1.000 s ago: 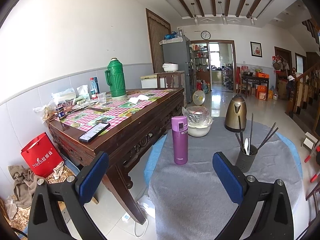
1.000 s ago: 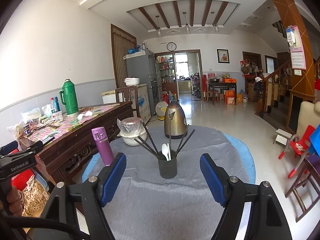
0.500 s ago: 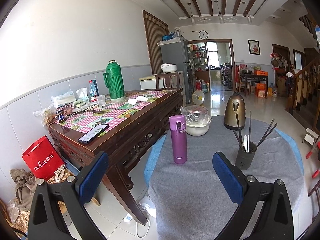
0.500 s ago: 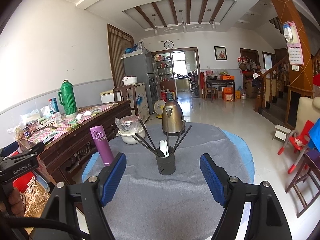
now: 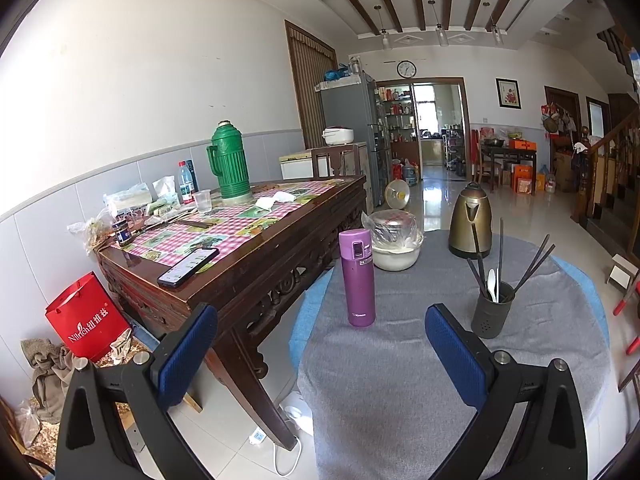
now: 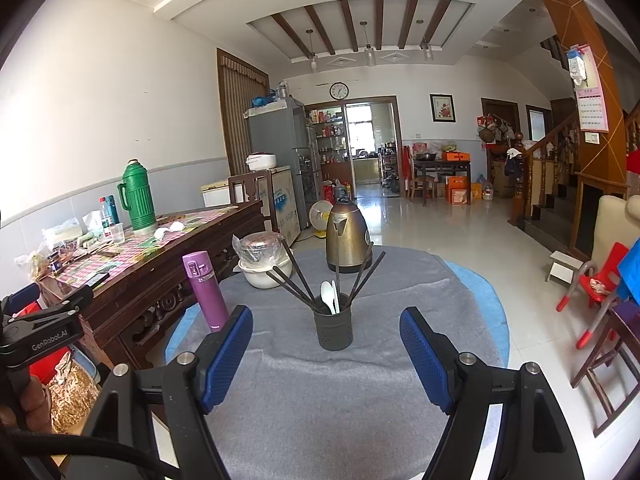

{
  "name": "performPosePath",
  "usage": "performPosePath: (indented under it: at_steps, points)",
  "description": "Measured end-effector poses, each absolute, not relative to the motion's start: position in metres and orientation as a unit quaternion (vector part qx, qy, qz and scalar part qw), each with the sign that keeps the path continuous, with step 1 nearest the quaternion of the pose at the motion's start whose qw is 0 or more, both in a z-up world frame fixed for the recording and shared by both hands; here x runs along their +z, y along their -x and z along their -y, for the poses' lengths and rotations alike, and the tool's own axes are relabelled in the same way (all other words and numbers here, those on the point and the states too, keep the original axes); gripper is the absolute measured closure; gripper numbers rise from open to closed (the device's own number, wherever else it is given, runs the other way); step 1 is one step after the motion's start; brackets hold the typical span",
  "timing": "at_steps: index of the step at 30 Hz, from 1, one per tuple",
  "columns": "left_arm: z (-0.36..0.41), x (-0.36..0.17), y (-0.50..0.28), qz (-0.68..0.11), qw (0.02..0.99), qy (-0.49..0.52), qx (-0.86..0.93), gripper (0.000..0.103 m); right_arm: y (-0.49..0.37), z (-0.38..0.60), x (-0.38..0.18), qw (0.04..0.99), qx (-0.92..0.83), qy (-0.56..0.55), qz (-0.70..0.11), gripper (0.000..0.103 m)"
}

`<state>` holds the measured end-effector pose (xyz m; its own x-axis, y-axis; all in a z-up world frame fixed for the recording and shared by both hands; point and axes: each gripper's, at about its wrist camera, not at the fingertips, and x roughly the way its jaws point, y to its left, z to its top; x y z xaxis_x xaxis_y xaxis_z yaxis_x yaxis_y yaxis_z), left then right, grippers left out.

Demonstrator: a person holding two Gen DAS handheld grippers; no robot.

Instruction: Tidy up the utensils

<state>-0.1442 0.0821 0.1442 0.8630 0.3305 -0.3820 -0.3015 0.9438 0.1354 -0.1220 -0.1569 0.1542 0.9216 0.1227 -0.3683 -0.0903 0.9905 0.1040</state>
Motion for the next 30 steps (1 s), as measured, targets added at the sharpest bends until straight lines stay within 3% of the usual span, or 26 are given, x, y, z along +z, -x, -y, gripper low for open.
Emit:
performPosePath:
  at_steps: [30]
  points:
    - [-0.0841, 0.1416, 0.1447, -0.204, 0.964, -0.037, 0.164, 0.0, 0.1214, 0.1561, 0.1542, 0.979, 0.054, -0.042, -0.19, 0.024]
